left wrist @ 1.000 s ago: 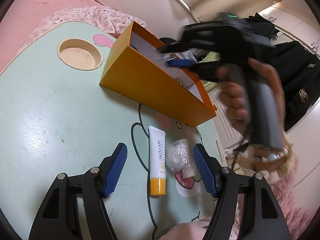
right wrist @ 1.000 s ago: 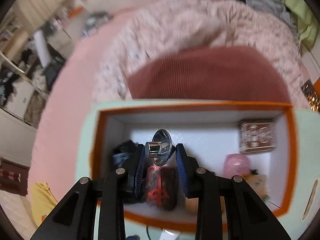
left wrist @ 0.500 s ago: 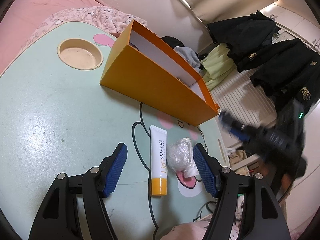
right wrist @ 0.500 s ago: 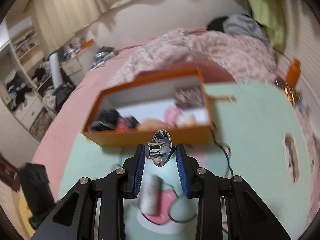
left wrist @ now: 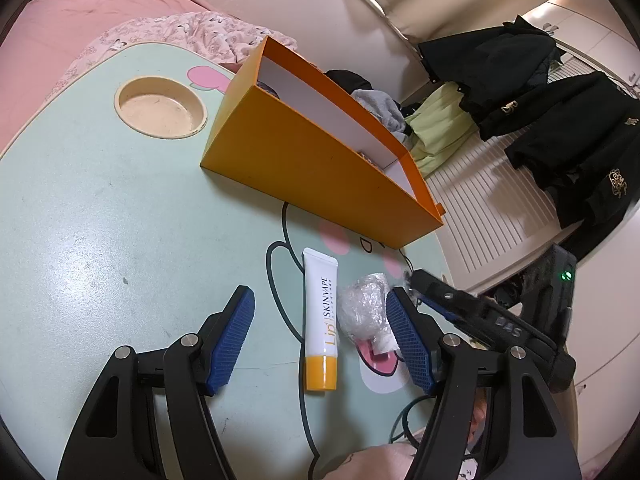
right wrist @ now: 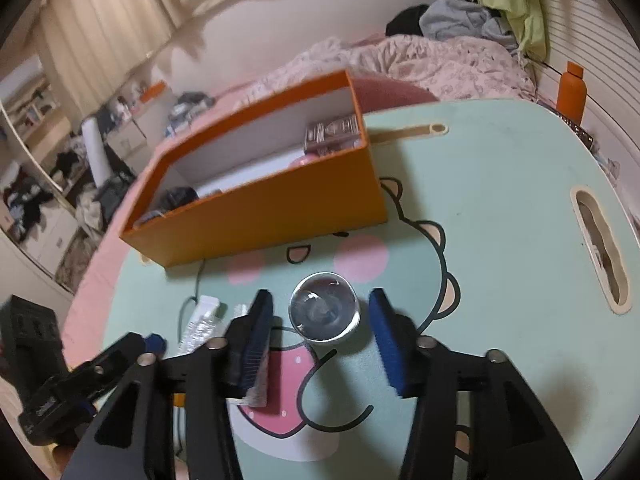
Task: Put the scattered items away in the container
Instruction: 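Set the silver metal fitting on the table and open the right tool, then reach into the orange box and grasp the black cloth bag with the left tool, then carry the black cloth bag out and drop it on the table with the left tool, then reach into the orange box and grasp the dark red case with the right tool, then carry the dark red case out and set it on the table with the right tool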
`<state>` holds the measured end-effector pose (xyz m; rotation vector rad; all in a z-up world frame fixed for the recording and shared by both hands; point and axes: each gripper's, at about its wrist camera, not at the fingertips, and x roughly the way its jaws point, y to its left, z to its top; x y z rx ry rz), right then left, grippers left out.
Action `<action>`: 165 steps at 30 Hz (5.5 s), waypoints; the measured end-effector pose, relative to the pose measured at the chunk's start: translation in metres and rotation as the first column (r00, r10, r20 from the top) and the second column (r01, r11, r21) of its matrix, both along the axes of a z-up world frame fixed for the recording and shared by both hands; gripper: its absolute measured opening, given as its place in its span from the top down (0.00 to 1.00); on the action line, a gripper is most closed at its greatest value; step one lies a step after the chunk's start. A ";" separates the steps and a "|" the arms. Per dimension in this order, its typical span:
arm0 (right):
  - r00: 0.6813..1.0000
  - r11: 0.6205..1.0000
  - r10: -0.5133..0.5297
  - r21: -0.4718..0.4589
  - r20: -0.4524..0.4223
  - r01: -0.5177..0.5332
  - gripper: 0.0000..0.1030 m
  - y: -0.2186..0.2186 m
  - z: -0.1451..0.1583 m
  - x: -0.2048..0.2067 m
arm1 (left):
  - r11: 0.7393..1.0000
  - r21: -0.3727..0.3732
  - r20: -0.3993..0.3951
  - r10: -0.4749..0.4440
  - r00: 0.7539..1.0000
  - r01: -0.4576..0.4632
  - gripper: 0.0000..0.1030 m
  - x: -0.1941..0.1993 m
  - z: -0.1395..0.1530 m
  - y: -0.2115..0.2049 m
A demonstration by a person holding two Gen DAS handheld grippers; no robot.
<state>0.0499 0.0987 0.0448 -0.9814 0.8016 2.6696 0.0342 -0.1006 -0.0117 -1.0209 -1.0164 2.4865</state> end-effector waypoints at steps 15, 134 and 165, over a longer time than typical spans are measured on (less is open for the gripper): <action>0.992 0.997 -0.038 -0.072 -0.121 0.030 0.48 0.000 0.003 0.038 | 0.988 -0.156 -0.115 -0.026 0.993 0.007 0.33 -0.009 0.064 0.000; 0.836 0.976 0.208 -0.048 0.508 -0.214 0.63 -0.037 0.027 -0.213 | 0.995 0.057 -0.079 0.090 0.993 -0.086 0.33 0.001 -0.008 -0.039; 0.951 0.968 0.180 -0.215 0.251 -0.127 0.63 0.035 0.008 -0.031 | 0.996 0.016 -0.056 0.087 0.995 -0.086 0.33 -0.002 -0.007 -0.032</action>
